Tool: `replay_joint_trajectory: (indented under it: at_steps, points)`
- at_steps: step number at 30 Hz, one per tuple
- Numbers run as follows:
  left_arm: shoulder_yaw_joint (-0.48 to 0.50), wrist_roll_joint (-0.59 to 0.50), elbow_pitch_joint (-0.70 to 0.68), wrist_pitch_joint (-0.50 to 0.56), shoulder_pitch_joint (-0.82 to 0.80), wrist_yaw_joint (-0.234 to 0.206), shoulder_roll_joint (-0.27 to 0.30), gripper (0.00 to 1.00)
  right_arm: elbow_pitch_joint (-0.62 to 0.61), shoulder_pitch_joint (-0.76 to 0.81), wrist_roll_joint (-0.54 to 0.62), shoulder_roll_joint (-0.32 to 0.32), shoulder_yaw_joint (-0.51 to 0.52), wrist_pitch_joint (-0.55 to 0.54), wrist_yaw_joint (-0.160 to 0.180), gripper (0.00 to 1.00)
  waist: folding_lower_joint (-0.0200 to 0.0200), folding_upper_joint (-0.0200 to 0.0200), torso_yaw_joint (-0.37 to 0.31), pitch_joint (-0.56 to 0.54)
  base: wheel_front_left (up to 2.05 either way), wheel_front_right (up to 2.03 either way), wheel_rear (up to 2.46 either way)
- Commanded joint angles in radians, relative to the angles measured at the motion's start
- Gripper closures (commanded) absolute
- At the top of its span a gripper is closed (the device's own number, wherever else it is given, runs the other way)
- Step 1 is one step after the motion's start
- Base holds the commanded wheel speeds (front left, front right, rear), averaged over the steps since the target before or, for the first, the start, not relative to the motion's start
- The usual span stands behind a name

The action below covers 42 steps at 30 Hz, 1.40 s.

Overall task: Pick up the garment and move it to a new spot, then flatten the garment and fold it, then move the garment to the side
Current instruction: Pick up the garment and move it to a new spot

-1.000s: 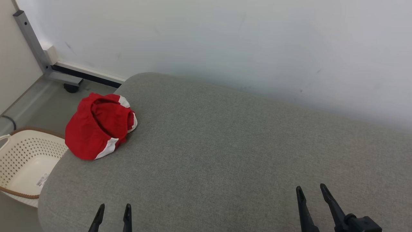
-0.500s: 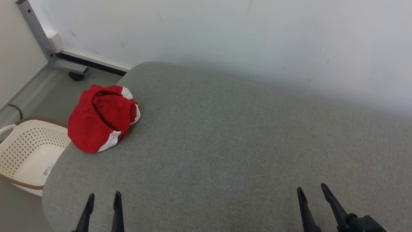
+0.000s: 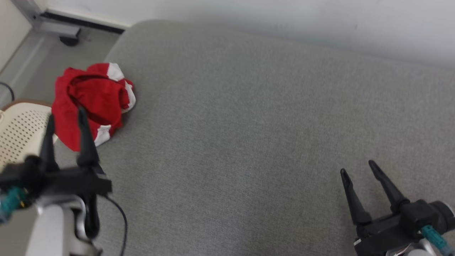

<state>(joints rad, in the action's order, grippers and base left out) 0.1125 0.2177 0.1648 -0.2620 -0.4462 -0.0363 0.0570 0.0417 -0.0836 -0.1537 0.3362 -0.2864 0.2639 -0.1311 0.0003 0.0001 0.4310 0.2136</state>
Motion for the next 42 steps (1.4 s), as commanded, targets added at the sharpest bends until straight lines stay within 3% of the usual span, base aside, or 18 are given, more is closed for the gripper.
replay_joint_trajectory:
  at_steps: [1, 9, 14, 18, 22, 31, 38, 39, 40, 42]
  points:
    - [0.023, 0.007, 0.041, -0.004, -0.062, 0.010, 0.012, 0.00, -0.004, -0.022, 0.001, 0.019, -0.002, 0.000, 0.001, 0.00, -0.0003, -0.0001, -0.031, 0.108, 0.00, 0.00, 0.00]
    - [0.093, 0.004, 0.315, -0.002, -0.343, -0.011, 0.100, 0.00, -0.010, -0.083, -0.003, 0.074, -0.006, 0.001, 0.001, 0.00, -0.0003, -0.0001, -0.060, 0.216, 0.00, 0.00, 0.00]
    - [0.092, 0.002, 0.473, 0.067, -0.459, -0.022, 0.148, 0.00, -0.008, -0.112, -0.003, 0.091, -0.011, 0.000, 0.001, 0.00, -0.0003, -0.0001, -0.077, 0.262, 0.00, 0.00, 0.00]
    - [0.070, -0.027, 0.607, 0.181, -0.543, -0.042, 0.207, 0.00, -0.002, -0.131, -0.001, 0.099, -0.011, -0.001, 0.001, 0.00, -0.0003, -0.0001, -0.091, 0.293, 0.00, 0.00, 0.00]
    - [0.053, -0.026, 0.701, 0.310, -0.615, -0.028, 0.239, 0.00, 0.010, -0.143, -0.001, 0.102, -0.005, -0.004, 0.001, 0.00, -0.0003, -0.0001, -0.101, 0.315, 0.00, 0.00, 0.00]
    - [0.030, 0.001, 0.830, 0.522, -0.675, 0.016, 0.259, 0.00, 0.028, -0.187, 0.003, 0.096, -0.016, -0.008, 0.001, 0.00, -0.0003, -0.0001, -0.117, 0.356, 0.00, 0.00, 0.00]
    - [0.010, 0.003, 0.871, 0.549, -0.647, 0.022, 0.246, 0.00, 0.043, -0.211, -0.005, 0.083, -0.021, -0.008, 0.002, 0.00, -0.0003, -0.0001, -0.131, 0.365, 0.00, 0.00, 0.00]
    - [0.009, 0.005, 0.871, 0.539, -0.642, 0.025, 0.244, 0.58, 0.044, -0.212, -0.006, 0.081, -0.021, -0.008, 0.002, 0.00, -0.0003, -0.0001, -0.134, 0.364, 0.00, 0.00, 0.00]
    - [0.009, 0.009, 0.867, 0.526, -0.636, 0.029, 0.243, 1.00, 0.045, -0.213, -0.007, 0.079, -0.022, -0.008, 0.002, 0.00, -0.0003, -0.0001, -0.136, 0.361, 0.00, 0.00, 0.00]
    - [0.008, 0.013, 0.857, 0.481, -0.625, 0.034, 0.244, 1.00, 0.047, -0.212, -0.008, 0.075, -0.024, -0.008, 0.002, 0.00, -0.0003, -0.0001, -0.141, 0.355, 0.00, 0.00, 0.00]
